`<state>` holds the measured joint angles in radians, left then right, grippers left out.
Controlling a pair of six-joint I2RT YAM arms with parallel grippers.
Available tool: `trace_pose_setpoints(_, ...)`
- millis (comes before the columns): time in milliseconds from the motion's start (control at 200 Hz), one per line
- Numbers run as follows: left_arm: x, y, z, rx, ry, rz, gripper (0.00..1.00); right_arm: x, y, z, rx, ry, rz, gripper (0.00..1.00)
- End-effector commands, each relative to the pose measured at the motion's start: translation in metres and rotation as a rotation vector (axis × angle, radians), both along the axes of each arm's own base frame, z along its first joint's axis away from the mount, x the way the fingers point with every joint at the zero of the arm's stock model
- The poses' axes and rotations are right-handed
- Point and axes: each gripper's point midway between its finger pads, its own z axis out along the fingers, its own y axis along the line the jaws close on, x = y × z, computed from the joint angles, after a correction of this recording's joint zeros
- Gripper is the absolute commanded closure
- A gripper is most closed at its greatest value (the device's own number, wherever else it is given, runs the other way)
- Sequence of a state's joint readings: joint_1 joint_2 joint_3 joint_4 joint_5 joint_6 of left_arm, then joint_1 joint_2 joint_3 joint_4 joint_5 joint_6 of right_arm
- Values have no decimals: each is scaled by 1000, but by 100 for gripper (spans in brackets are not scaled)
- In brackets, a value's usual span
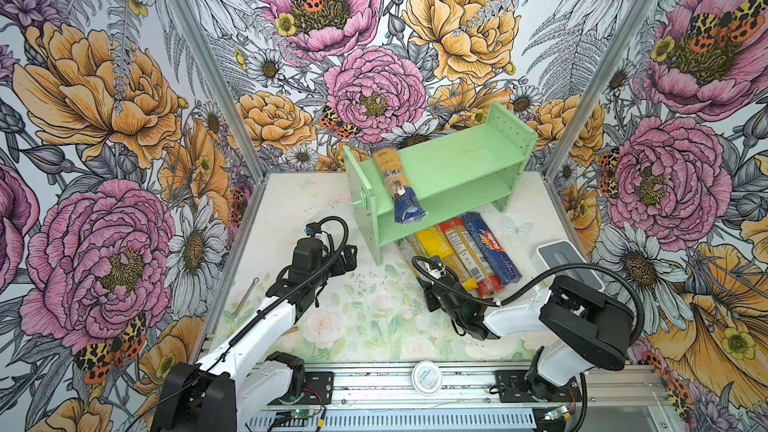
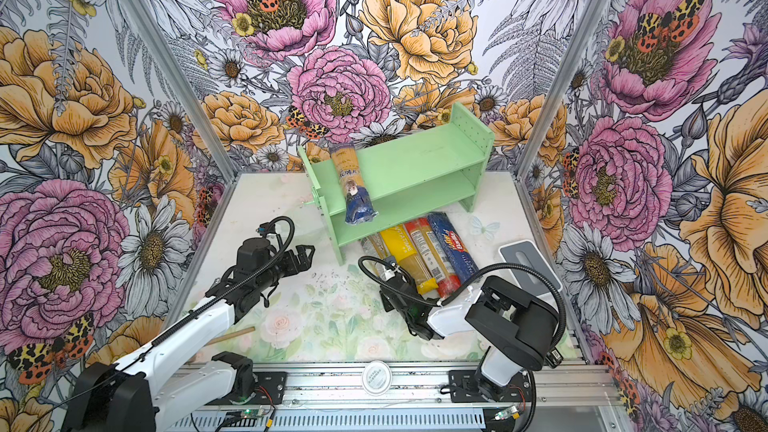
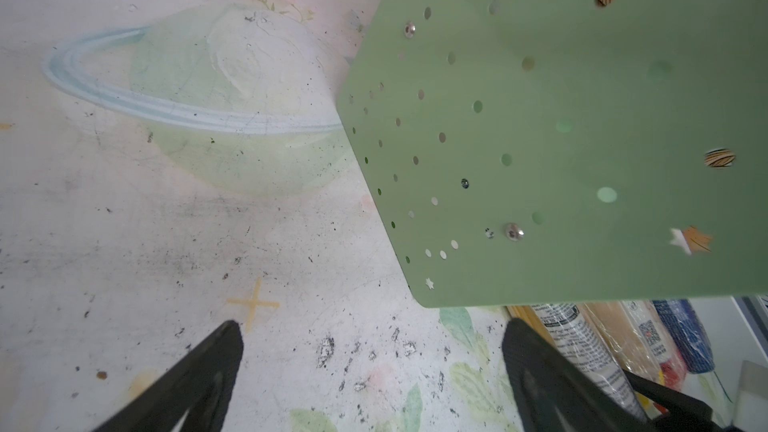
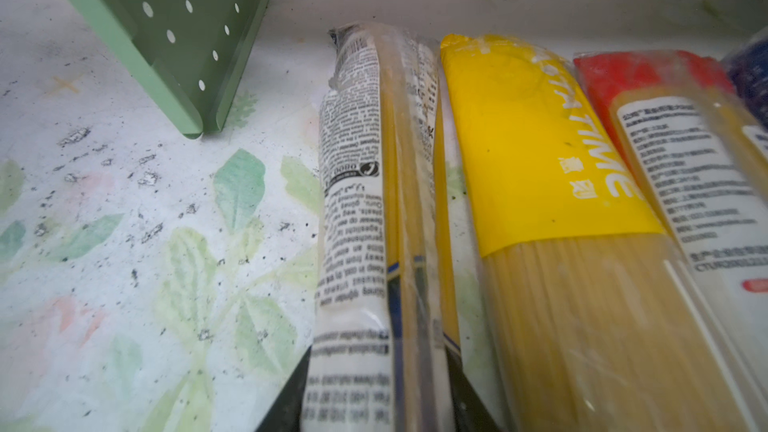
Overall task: Place and organize the pasta boxes and bags onto the shelf
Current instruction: 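Close the right gripper on the white-wrapped bag's near end, then lift the white-wrapped bag upright with the right gripper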
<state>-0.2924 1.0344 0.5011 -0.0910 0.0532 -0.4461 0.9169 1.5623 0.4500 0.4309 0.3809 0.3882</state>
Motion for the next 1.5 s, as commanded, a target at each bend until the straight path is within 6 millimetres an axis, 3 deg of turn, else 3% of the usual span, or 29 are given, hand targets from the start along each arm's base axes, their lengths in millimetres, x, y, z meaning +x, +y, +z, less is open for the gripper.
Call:
trace_pose_setpoints(0, 2, 0, 1, 6, -15, 5, 1, -4, -7, 4, -22, 44, -7, 100)
trace_pose_setpoints(270, 2, -1, 2, 3, -16, 2, 1, -10, -23, 23, -12, 93, -9, 100)
trace_pose_setpoints(615, 2, -2, 1, -1, -15, -2, 1, -10, -34, 64, 84, 152, 7, 100)
trace_pose_setpoints(1141, 1, -1, 0, 2, -15, 1, 1, -11, -23, 106, 145, 198, 64, 100)
trace_pose_setpoints(1496, 3, -1, -1, 0, -10, 4, 1, -14, -32, 147, 136, 183, 67, 100)
